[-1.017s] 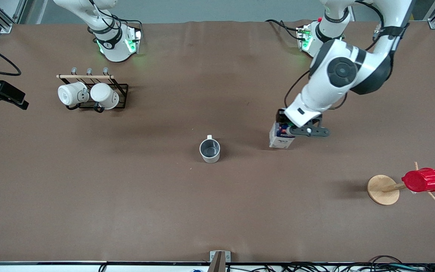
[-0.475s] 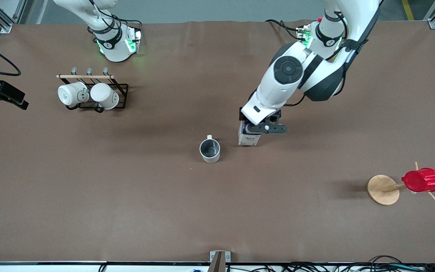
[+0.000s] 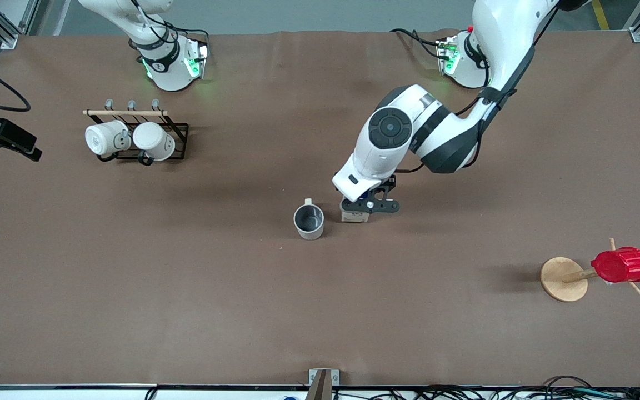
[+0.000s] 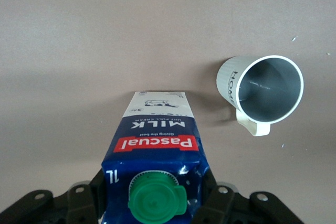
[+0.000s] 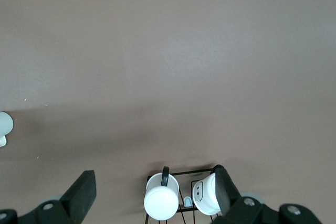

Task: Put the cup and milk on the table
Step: 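Lower the milk carton beside the mug and open the left gripper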

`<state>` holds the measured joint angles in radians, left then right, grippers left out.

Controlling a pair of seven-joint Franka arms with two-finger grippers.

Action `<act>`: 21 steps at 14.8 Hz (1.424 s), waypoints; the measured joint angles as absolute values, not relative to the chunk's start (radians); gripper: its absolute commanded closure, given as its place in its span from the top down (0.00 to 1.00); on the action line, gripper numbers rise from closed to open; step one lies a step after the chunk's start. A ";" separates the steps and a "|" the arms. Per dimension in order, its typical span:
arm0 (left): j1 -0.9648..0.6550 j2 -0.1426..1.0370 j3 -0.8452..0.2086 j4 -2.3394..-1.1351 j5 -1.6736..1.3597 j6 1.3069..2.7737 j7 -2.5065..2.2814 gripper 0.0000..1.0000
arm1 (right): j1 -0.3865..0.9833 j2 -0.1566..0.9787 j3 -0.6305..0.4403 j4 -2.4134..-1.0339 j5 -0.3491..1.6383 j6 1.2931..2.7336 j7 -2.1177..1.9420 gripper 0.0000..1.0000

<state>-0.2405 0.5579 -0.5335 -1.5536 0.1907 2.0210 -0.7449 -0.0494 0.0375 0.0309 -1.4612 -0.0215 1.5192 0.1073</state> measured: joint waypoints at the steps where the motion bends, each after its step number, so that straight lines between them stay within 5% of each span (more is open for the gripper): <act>1: -0.240 0.566 -0.533 -1.546 0.203 2.020 -0.745 0.67 | -0.049 0.038 0.031 -1.461 -0.022 1.519 0.107 1.00; 21: -0.283 0.677 -0.515 -1.400 0.263 1.976 -0.707 0.68 | -0.050 0.038 0.021 -1.461 -0.022 1.518 0.096 1.00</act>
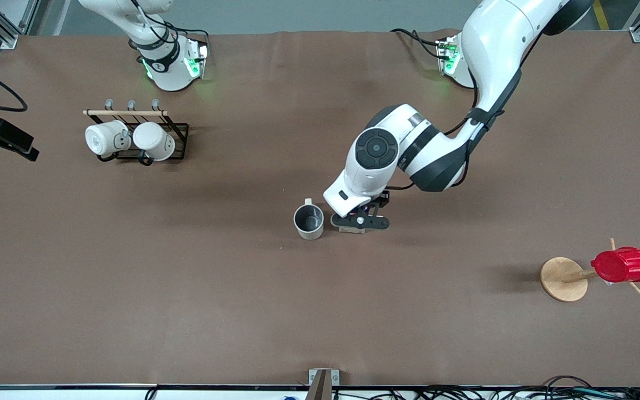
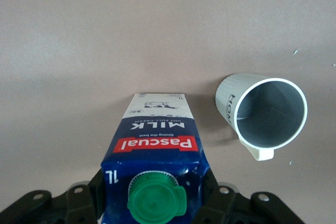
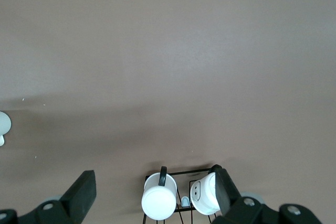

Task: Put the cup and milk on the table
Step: 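Lower the milk carton beside the mug and open the left gripper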

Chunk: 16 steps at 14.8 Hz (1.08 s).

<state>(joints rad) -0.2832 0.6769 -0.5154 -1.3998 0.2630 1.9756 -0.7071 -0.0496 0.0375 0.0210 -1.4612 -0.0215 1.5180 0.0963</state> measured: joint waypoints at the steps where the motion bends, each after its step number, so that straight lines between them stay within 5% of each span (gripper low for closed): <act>1: -0.283 0.678 -0.514 -1.396 0.263 1.976 -0.707 0.69 | -0.050 0.038 0.021 -1.461 -0.022 1.518 0.093 1.00; 7: -0.285 0.688 -0.514 -1.385 0.263 1.978 -0.700 0.72 | -0.050 0.038 0.019 -1.461 -0.022 1.504 0.043 1.00; 9: -0.286 0.690 -0.514 -1.384 0.263 1.978 -0.682 0.80 | -0.050 0.038 0.019 -1.461 -0.022 1.503 0.042 1.00; 11: -0.286 0.692 -0.514 -1.383 0.263 1.979 -0.667 1.00 | -0.050 0.038 0.019 -1.461 -0.022 1.503 0.040 1.00; 16: -0.279 0.685 -0.514 -1.355 0.263 1.982 -0.669 1.00 | -0.050 0.038 0.019 -1.461 -0.022 1.502 0.036 1.00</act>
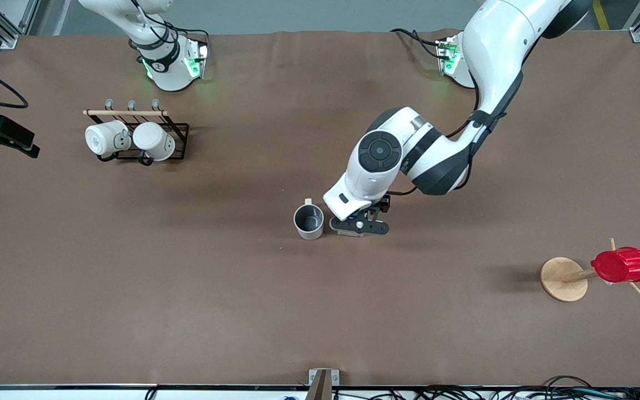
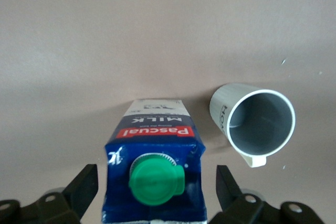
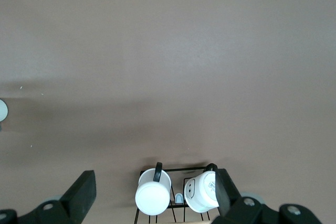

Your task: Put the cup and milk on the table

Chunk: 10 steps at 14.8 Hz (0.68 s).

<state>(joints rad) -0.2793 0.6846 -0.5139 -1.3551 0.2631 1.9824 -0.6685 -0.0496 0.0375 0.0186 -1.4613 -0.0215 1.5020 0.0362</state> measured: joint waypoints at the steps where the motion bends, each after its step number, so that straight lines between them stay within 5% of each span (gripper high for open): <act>1: -0.273 0.674 -0.514 -1.344 0.263 1.983 -0.669 1.00 | -0.050 0.038 0.019 -1.461 -0.022 1.502 0.036 1.00; 10: -0.109 0.393 -0.530 -1.362 0.194 1.837 -0.652 1.00 | -0.050 0.038 0.011 -1.462 -0.022 1.501 0.035 1.00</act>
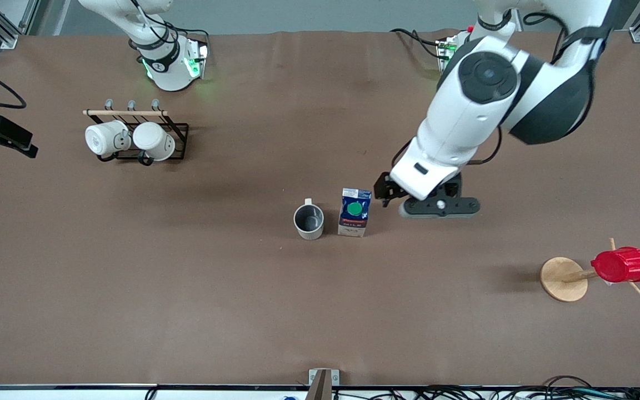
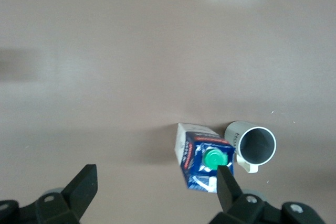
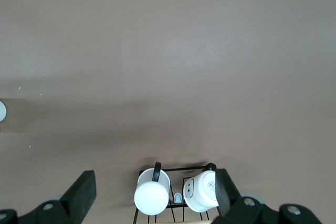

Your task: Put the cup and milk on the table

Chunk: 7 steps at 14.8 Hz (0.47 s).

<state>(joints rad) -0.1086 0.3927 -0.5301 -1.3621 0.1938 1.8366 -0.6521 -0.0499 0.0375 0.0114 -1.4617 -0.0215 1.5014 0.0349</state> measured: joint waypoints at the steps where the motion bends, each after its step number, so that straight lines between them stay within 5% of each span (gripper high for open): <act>1: -0.096 0.371 -0.531 -1.375 0.192 1.826 -0.646 1.00 | -0.050 0.038 0.011 -1.462 -0.022 1.501 0.035 1.00; 7: -0.059 0.239 -0.447 -1.482 0.066 1.814 -0.505 1.00 | -0.050 0.038 0.011 -1.462 -0.022 1.501 0.034 1.00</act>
